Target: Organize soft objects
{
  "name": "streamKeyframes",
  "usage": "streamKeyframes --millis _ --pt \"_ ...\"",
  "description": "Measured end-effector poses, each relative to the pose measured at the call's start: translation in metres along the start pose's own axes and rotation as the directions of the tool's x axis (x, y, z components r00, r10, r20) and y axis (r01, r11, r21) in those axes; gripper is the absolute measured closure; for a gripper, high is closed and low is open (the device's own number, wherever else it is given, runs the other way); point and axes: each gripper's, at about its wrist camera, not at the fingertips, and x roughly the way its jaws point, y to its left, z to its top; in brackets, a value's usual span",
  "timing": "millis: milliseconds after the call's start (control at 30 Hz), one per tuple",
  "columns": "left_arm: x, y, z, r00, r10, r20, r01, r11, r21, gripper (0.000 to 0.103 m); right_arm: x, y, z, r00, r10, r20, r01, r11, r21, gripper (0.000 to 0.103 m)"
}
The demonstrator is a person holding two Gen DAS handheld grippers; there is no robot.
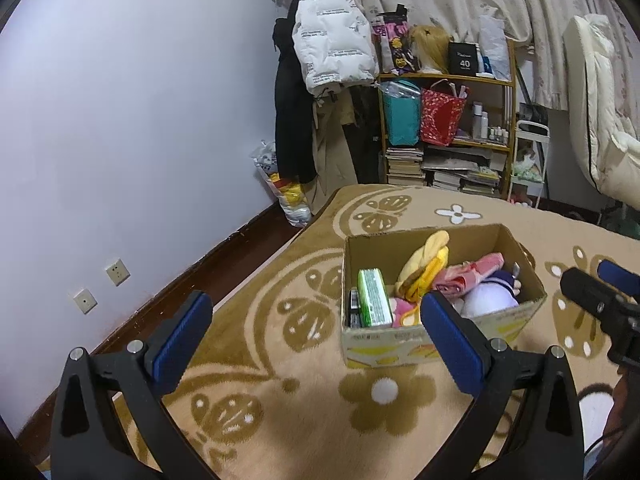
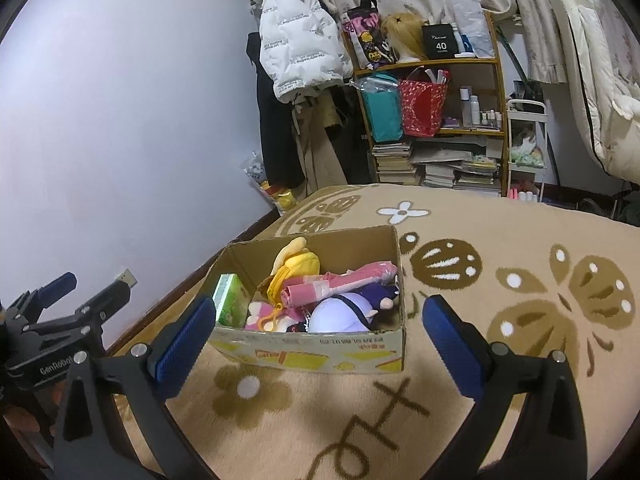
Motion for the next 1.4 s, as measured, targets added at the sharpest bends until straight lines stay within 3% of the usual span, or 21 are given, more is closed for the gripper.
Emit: streamKeyframes --millis 233,700,1400 --pt "-0.001 0.013 -0.013 0.999 -0.032 -0.032 0.03 0.997 -0.076 0.0 -0.011 -0.004 -0.011 1.0 -0.012 0.01 0.012 1.0 0.008 0.0" --pt "0.002 -0.018 -0.032 0.998 -0.015 -0.055 0.019 0.997 0.071 0.0 -0.015 -0.025 -0.031 0.998 -0.057 -0.037 0.059 0.997 0.056 0.0" --pt "0.021 -0.022 -0.033 0.997 -0.001 -0.078 0.006 0.998 0.064 0.0 -0.004 -0.021 -0.034 0.996 -0.064 -0.055 0.065 0.998 0.018 0.0"
